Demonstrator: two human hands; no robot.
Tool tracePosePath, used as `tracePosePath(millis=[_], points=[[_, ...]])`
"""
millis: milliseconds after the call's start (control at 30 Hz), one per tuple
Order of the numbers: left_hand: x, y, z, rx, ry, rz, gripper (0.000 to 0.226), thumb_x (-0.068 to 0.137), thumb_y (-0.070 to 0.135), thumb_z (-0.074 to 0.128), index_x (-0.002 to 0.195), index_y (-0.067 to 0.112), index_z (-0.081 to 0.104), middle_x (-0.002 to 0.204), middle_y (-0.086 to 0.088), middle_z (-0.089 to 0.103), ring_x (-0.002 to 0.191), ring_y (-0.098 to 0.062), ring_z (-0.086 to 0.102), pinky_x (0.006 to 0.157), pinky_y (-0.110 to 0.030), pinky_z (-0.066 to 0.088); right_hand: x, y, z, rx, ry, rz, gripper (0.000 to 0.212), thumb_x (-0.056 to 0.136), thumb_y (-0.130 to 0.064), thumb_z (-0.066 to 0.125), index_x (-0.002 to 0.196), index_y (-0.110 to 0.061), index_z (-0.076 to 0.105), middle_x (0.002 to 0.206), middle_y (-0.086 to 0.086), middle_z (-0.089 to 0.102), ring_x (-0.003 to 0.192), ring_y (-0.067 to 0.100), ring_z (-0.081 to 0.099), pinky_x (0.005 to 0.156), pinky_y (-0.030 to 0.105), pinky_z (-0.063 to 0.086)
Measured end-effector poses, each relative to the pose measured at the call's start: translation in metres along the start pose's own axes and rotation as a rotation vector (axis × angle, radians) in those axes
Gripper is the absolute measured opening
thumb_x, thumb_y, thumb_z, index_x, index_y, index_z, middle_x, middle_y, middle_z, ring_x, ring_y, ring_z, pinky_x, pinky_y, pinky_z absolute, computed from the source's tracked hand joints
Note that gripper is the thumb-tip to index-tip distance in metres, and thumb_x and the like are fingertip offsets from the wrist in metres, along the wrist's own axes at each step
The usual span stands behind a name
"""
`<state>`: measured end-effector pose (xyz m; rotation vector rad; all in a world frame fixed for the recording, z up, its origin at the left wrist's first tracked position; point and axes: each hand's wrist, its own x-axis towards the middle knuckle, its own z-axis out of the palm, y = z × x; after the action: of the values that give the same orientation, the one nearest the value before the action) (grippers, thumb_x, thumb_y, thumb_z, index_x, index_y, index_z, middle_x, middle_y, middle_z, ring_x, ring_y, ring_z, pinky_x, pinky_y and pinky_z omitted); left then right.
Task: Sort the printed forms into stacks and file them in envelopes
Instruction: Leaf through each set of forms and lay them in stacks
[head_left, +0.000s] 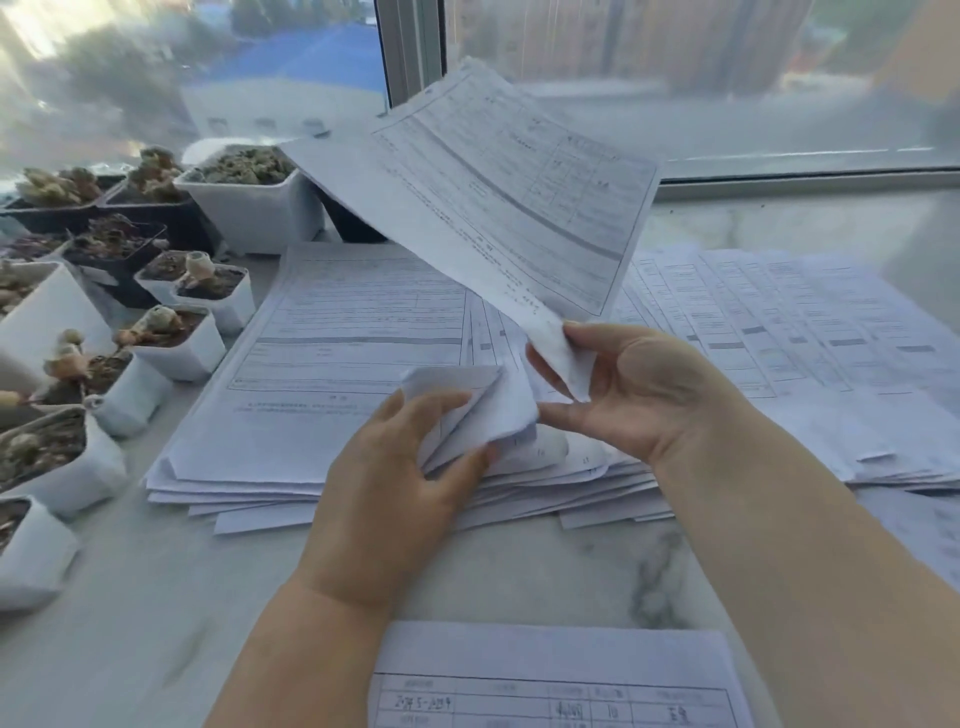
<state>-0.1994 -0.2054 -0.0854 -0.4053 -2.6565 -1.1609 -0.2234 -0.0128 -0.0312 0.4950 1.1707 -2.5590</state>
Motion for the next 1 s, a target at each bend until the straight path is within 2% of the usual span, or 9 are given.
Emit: tracePosePath(millis=[167,267,333,400,467,567,667,833,1000], points=[[-0.002,0.003,0.0,-0.018,-0.034,-0.032,0.059,0.074,0.059,0.065,0.129,0.046,0.046,0.106,0.025,0.059,0.09,0.01,0.051,0.079,-0.011,0.041,0.002,-0.001,0.005,-0.017,-0.011,-0.04,0.02,0.096,-0.001,0.046,0.103,-0.005,0.064,0.083,0.007,0.074,0.072,0.021,0.073,0.068,0.057,0.057],[-0.002,0.001,0.0,-0.048,0.062,0.037,0.063,0.091,0.015,0.058,0.142,0.041,0.032,0.086,0.002,0.067,0.071,-0.003,0.056,0.064,-0.023,0.046,0.003,-0.002,0.01,-0.05,-0.003,-0.049,0.017,0.096,-0.002,0.048,0.102,-0.007,0.063,0.086,0.006,0.075,0.073,0.021,0.073,0.077,0.059,0.054],[-0.001,0.001,-0.003,-0.083,0.117,0.06,0.078,0.09,-0.004,0.049,0.144,0.045,0.023,0.104,-0.013,0.066,0.077,-0.005,0.057,0.064,-0.013,0.042,0.001,-0.004,0.007,-0.097,0.037,-0.048,0.019,0.095,-0.004,0.05,0.107,-0.008,0.064,0.093,0.005,0.075,0.078,0.02,0.074,0.089,0.066,0.047],[0.002,0.001,-0.003,-0.092,0.098,0.041,0.071,0.089,-0.008,0.047,0.136,0.046,0.041,0.11,0.009,0.061,0.089,0.0,0.056,0.071,-0.005,0.037,-0.003,-0.006,0.0,-0.151,0.089,-0.052,0.021,0.096,-0.005,0.05,0.11,-0.008,0.065,0.096,0.005,0.075,0.078,0.02,0.074,0.096,0.068,0.04],[0.002,0.001,-0.001,-0.05,0.035,-0.035,0.044,0.089,0.001,0.055,0.113,0.037,0.066,0.092,0.016,0.055,0.081,-0.002,0.056,0.07,-0.006,0.037,-0.006,-0.009,-0.009,-0.179,0.126,-0.054,0.027,0.096,-0.006,0.049,0.12,-0.007,0.062,0.1,0.005,0.075,0.078,0.02,0.074,0.095,0.067,0.041],[0.0,0.004,0.001,0.017,-0.047,-0.072,0.017,0.082,0.026,0.068,0.095,0.036,0.073,0.089,0.012,0.064,0.085,-0.006,0.06,0.08,-0.021,0.044,-0.011,-0.01,-0.017,-0.183,0.125,-0.05,0.029,0.096,-0.005,0.048,0.122,-0.008,0.06,0.096,0.005,0.076,0.078,0.021,0.074,0.084,0.061,0.049],[-0.001,0.005,-0.002,0.046,-0.112,-0.087,0.026,0.07,0.047,0.073,0.095,0.041,0.071,0.09,0.013,0.062,0.089,-0.005,0.056,0.076,-0.016,0.037,-0.013,-0.01,-0.02,-0.19,0.11,-0.033,0.024,0.096,-0.005,0.047,0.116,-0.009,0.061,0.093,0.005,0.076,0.08,0.022,0.074,0.076,0.056,0.053],[0.0,0.002,-0.004,0.058,-0.152,-0.072,0.03,0.063,0.056,0.073,0.09,0.044,0.07,0.085,0.016,0.056,0.078,0.002,0.05,0.071,0.001,0.032,-0.012,-0.014,-0.02,-0.208,0.118,-0.049,0.024,0.096,-0.006,0.048,0.115,-0.011,0.063,0.101,0.005,0.075,0.085,0.021,0.074,0.086,0.06,0.049],[0.001,-0.002,-0.004,-0.002,-0.116,-0.041,0.017,0.078,0.06,0.063,0.078,0.045,0.069,0.073,0.012,0.059,0.071,0.002,0.053,0.063,-0.006,0.035,-0.012,-0.012,-0.02,-0.161,0.09,-0.059,0.03,0.096,-0.004,0.047,0.122,-0.009,0.06,0.105,0.006,0.075,0.087,0.021,0.074,0.078,0.057,0.055]])
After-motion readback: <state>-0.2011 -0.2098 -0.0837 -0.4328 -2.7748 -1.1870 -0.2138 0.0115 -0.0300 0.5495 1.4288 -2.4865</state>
